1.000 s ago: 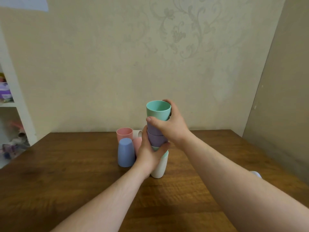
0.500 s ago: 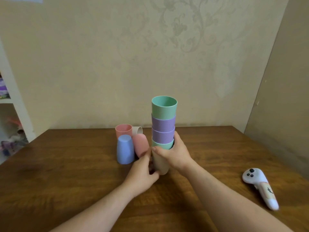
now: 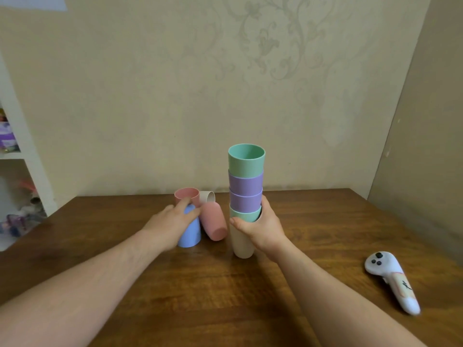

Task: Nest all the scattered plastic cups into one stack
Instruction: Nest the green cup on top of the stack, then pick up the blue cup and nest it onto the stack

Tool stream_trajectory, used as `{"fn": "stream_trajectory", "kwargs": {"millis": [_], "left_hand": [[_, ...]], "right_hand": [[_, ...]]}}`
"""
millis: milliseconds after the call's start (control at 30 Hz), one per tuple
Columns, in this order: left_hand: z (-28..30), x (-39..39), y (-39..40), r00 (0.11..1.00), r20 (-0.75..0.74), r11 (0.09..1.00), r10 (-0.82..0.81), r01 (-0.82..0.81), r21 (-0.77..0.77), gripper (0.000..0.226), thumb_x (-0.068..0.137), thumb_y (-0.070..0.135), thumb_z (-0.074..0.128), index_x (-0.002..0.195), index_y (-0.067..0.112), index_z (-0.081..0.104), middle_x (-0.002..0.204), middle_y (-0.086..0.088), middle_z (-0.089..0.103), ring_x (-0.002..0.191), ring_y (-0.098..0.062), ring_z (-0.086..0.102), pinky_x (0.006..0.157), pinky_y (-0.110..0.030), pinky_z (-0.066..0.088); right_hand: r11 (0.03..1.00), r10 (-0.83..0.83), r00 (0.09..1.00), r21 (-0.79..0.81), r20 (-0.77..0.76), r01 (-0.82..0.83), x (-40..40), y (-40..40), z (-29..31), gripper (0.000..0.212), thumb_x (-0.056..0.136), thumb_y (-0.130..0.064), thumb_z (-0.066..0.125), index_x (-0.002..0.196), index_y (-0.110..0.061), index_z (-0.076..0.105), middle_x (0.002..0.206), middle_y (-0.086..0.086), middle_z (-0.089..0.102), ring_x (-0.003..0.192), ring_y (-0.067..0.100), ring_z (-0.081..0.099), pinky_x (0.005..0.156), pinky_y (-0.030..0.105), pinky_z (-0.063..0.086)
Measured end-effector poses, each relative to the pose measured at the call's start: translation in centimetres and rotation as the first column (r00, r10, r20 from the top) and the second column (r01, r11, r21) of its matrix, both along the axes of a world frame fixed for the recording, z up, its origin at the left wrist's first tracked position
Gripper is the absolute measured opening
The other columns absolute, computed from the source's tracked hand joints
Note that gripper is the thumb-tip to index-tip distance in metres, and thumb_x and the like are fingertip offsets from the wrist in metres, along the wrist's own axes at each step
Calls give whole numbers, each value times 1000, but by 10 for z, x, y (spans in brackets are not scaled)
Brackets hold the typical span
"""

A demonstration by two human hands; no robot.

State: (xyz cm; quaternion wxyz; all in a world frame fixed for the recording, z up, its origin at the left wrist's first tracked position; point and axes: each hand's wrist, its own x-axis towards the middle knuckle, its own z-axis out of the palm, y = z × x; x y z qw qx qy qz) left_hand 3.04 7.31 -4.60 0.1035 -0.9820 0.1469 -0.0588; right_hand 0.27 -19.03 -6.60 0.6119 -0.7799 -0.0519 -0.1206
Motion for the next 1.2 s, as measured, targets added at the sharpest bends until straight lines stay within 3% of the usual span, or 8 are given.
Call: {"fn": "stream_trajectory", "kwargs": {"millis": [133, 333, 467, 567, 700, 933, 1033, 1200], "left_hand": [[-5, -4, 21, 993, 101, 993, 57, -46, -107, 76, 82, 1, 71, 148, 24, 42, 163, -8, 29, 106, -39, 63, 85, -49, 58], [-10, -30, 36, 967, -165, 905, 195, -242, -351, 72, 70, 59, 83, 120, 29, 41, 107, 4, 57, 94, -20, 63, 78, -42, 58], [-22, -35, 30, 944, -251, 922, 215, -281, -266, 109, 72, 76, 71, 161, 38, 23, 133, 2, 60, 118, -24, 61, 93, -40, 55], [-19, -31, 22, 944, -233, 923, 233, -290, -251, 124, 66, 92, 60, 169, 40, 14, 160, 2, 48, 145, -29, 46, 111, -45, 44], [-21, -28, 15, 958, -204, 950, 201, -242, -198, 99, 71, 80, 62, 158, 40, 34, 142, 5, 60, 130, -26, 51, 103, -42, 41], [-18, -33, 23, 934, -309, 872, 179, -296, -390, 76, 69, 68, 75, 131, 36, 45, 109, 10, 63, 93, -14, 65, 74, -36, 55], [-12, -31, 24, 947, -262, 702, 185, -313, -639, 74, 66, 52, 85, 123, 26, 45, 107, 3, 65, 91, -17, 67, 80, -42, 59], [50, -34, -6, 983, -47, 100, 176, -66, -993, 84, 66, 45, 90, 131, 24, 42, 124, -4, 66, 100, -17, 68, 84, -40, 59]], "right_hand": [[1000, 1, 1000, 10, -5, -1, -2, 1, 0, 78, 73, -35, 98, 139, -43, 57, 121, -16, 75, 109, 6, 73, 88, 30, 61], [1000, -10, 1000, 10, 1, 10, -5, 3, 0, 78, 73, -35, 98, 139, -42, 57, 122, -16, 74, 109, 7, 72, 92, 35, 63], [1000, -12, 1000, 10, -4, 12, -5, 3, 1, 78, 73, -33, 99, 138, -43, 58, 121, -16, 75, 108, 7, 72, 94, 38, 63], [1000, -14, 1000, 10, -4, 14, -6, 3, 1, 76, 74, -33, 99, 137, -42, 58, 120, -16, 74, 109, 8, 72, 95, 39, 63], [1000, -18, 1000, 3, 2, 18, -5, 3, 0, 77, 73, -35, 98, 138, -44, 57, 120, -17, 75, 108, 8, 73, 95, 40, 64], [1000, -18, 1000, -14, 2, 18, -6, 3, 1, 78, 74, -36, 98, 139, -44, 56, 120, -17, 73, 109, 8, 72, 92, 37, 63], [1000, -19, 1000, -24, -5, 19, -7, 2, 1, 80, 73, -38, 98, 141, -44, 54, 122, -17, 73, 110, 8, 71, 93, 38, 62], [1000, -15, 1000, -16, -14, 15, -8, 2, 3, 80, 74, -37, 98, 141, -43, 54, 122, -16, 72, 110, 7, 70, 93, 37, 62]]}}
